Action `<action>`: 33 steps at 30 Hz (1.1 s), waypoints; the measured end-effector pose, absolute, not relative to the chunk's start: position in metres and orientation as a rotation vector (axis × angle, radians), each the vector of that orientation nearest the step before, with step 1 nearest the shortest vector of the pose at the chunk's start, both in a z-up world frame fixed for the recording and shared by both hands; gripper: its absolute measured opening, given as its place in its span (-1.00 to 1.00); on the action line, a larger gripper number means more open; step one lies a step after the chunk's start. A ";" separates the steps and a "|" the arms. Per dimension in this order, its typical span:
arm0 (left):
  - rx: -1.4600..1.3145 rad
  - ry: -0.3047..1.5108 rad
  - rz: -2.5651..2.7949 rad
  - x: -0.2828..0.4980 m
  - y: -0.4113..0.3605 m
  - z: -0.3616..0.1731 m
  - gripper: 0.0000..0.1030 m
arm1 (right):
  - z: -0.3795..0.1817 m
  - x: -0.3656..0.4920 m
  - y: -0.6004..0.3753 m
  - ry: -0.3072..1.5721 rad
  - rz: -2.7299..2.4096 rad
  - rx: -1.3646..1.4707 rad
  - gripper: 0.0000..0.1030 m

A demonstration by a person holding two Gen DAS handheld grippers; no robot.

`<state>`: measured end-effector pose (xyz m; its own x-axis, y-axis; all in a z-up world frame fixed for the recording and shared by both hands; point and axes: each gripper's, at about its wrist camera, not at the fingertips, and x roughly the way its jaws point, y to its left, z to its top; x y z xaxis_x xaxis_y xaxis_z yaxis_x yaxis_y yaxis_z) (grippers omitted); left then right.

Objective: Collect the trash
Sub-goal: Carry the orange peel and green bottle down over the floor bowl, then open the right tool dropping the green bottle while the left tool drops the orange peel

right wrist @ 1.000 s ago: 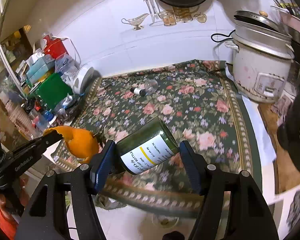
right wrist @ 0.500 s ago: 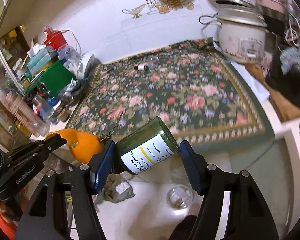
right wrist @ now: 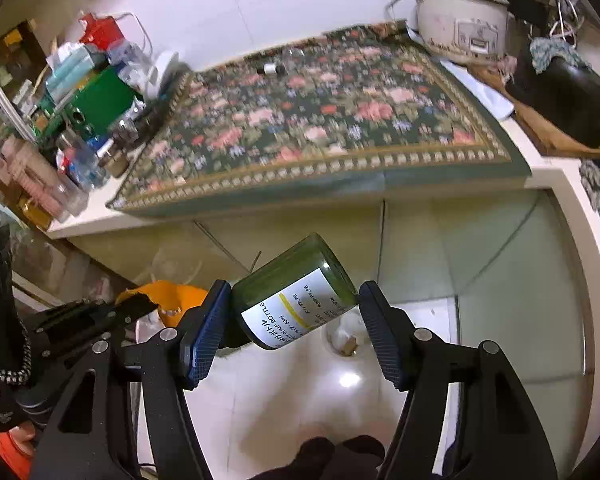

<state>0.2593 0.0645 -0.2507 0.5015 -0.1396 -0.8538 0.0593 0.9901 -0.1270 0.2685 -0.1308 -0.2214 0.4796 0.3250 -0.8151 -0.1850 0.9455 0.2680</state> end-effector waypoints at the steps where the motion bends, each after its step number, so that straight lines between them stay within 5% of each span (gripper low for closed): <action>1: -0.090 1.053 -0.121 0.259 0.062 -0.258 -0.96 | -0.228 0.268 -0.132 1.037 0.312 0.148 0.22; 17: -0.129 1.175 -0.049 0.303 0.027 -0.465 -0.96 | -0.447 0.318 -0.166 1.261 0.317 0.101 0.22; 33: -0.165 1.205 -0.082 0.365 0.019 -0.692 -0.96 | -0.661 0.361 -0.146 1.290 0.398 0.099 0.22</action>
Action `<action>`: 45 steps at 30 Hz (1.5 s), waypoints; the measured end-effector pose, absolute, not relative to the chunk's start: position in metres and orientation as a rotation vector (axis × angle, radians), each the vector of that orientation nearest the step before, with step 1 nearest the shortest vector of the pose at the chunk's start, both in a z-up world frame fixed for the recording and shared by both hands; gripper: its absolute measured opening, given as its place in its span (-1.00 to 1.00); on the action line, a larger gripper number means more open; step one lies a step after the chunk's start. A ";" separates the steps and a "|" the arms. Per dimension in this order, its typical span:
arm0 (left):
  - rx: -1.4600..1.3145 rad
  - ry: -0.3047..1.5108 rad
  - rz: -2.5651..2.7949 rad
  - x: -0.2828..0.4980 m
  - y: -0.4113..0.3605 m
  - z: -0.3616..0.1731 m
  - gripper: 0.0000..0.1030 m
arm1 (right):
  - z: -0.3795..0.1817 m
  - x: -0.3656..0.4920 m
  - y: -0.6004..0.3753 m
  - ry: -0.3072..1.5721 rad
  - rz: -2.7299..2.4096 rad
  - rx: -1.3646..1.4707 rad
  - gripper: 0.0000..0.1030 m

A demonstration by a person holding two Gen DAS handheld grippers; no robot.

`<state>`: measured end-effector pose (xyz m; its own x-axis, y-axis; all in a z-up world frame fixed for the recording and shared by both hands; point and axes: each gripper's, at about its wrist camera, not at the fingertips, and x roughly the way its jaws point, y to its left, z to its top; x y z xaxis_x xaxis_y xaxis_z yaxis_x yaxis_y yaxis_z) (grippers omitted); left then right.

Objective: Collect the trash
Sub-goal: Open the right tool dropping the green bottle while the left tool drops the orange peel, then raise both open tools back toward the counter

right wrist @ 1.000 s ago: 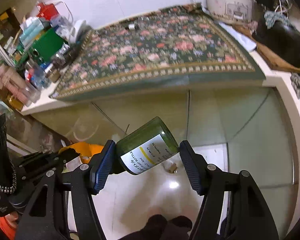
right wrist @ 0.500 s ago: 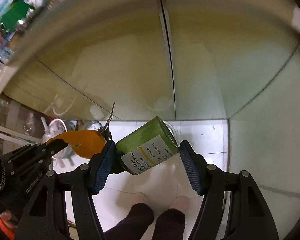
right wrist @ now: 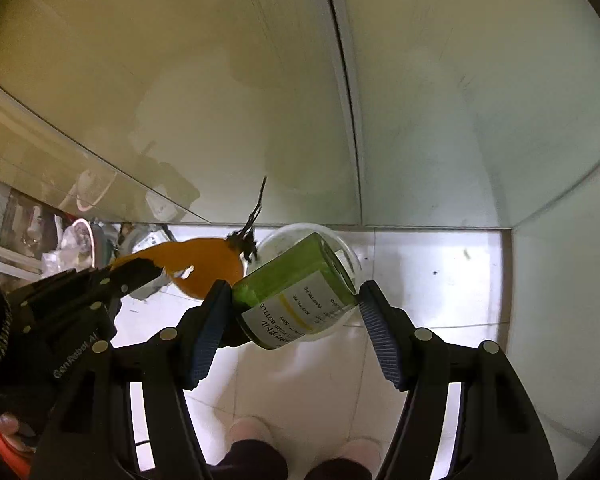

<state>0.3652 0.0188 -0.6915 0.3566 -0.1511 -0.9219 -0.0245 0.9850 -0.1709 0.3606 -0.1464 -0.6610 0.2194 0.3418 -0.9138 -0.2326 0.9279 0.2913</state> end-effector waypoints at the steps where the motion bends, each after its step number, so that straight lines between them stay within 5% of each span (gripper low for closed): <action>1: -0.169 1.207 -0.086 0.367 0.020 -0.698 -0.96 | -0.672 0.362 -0.143 1.293 0.409 0.092 0.22; 6: -0.176 1.214 -0.092 0.374 0.021 -0.719 -0.89 | -0.696 0.368 -0.136 1.329 0.462 0.066 0.23; 10: -0.206 1.192 -0.088 0.378 0.025 -0.713 -0.61 | -0.700 0.371 -0.132 1.359 0.466 0.055 0.23; 17: -0.199 1.196 -0.075 0.374 0.031 -0.666 -0.60 | -0.655 0.366 -0.129 1.347 0.448 0.049 0.23; 23: -0.195 1.179 -0.062 0.354 0.040 -0.569 -0.60 | -0.550 0.358 -0.132 1.302 0.426 0.072 0.23; 33: -0.198 1.065 -0.069 0.317 0.050 -0.369 0.02 | -0.330 0.328 -0.138 1.145 0.406 0.127 0.23; 45: -0.191 0.825 -0.098 0.265 0.073 -0.170 0.20 | -0.137 0.278 -0.149 0.849 0.358 0.124 0.27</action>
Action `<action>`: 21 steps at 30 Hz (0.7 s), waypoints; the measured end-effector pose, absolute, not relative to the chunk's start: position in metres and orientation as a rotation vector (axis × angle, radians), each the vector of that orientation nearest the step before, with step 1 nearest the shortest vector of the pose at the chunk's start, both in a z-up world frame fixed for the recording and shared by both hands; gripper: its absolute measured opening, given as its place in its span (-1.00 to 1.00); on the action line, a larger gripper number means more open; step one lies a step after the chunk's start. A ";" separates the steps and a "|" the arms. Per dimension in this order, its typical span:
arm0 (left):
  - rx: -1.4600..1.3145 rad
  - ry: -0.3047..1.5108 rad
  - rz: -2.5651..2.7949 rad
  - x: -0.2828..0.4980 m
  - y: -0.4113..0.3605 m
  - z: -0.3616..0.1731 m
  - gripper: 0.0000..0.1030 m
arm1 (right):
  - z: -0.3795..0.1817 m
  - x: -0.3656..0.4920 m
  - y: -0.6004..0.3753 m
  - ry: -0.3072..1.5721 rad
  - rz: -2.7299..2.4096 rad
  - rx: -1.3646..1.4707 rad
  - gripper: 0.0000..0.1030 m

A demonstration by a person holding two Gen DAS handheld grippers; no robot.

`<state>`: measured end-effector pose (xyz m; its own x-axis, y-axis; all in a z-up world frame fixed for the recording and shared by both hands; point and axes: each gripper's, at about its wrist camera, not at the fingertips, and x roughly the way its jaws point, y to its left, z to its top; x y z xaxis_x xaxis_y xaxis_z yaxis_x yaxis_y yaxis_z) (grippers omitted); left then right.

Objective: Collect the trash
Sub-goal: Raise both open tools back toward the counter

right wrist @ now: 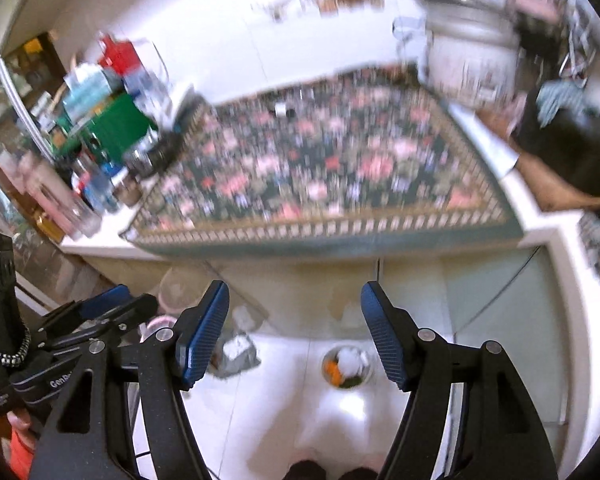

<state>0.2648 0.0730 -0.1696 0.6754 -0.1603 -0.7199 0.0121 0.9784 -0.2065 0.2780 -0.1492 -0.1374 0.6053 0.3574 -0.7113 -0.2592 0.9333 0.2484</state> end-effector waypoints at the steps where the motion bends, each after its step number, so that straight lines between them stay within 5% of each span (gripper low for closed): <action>1: -0.184 0.802 -0.101 0.261 0.076 -0.158 0.20 | -0.129 0.273 -0.148 0.828 0.352 0.122 0.27; 10: -0.133 0.645 -0.072 0.253 0.087 -0.081 0.41 | -0.077 0.269 -0.148 0.656 0.339 0.105 0.27; 21: -0.118 0.576 0.007 0.338 0.080 -0.060 0.52 | -0.068 0.359 -0.166 0.610 0.385 0.120 0.27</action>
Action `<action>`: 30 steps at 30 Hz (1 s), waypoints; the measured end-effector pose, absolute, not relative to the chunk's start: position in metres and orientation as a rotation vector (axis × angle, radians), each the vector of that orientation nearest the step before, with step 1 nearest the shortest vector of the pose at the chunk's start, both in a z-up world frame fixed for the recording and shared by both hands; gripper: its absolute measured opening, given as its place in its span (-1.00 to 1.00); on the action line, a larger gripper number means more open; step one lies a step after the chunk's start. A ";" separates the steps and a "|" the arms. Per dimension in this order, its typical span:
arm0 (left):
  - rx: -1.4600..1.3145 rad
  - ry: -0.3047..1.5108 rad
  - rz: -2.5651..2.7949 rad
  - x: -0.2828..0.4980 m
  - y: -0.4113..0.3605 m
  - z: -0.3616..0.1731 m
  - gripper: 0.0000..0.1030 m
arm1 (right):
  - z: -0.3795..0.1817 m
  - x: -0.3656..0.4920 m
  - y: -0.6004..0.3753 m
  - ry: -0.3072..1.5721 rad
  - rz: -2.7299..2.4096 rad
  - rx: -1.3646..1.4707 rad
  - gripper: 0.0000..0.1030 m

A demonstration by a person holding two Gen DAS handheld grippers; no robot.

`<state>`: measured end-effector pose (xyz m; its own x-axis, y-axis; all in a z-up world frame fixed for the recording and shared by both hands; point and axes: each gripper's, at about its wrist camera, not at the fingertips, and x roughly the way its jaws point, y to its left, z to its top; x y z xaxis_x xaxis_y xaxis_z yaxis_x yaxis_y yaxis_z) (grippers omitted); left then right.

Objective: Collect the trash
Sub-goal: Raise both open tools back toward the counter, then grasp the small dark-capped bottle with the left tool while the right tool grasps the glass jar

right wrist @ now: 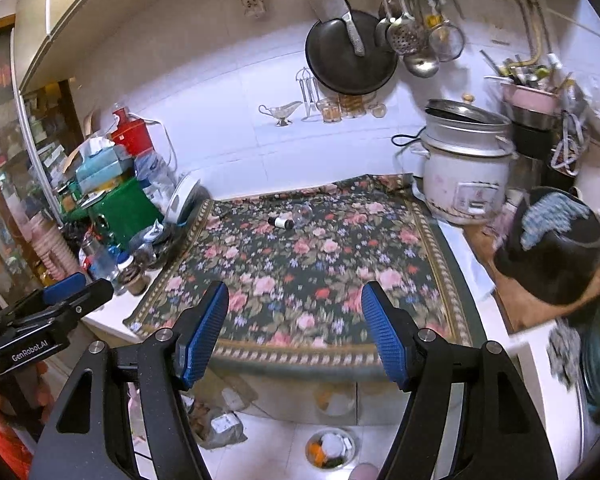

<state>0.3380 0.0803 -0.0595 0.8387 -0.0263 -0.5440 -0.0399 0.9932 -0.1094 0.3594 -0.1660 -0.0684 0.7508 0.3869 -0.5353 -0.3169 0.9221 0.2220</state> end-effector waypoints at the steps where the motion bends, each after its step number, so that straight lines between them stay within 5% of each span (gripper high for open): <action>1: -0.128 0.579 0.011 0.351 0.079 -0.058 0.52 | -0.067 0.374 -0.168 0.614 0.397 0.116 0.27; 30: -0.099 0.657 0.129 0.616 0.172 -0.091 0.63 | -0.127 0.643 -0.094 0.829 0.434 0.141 0.33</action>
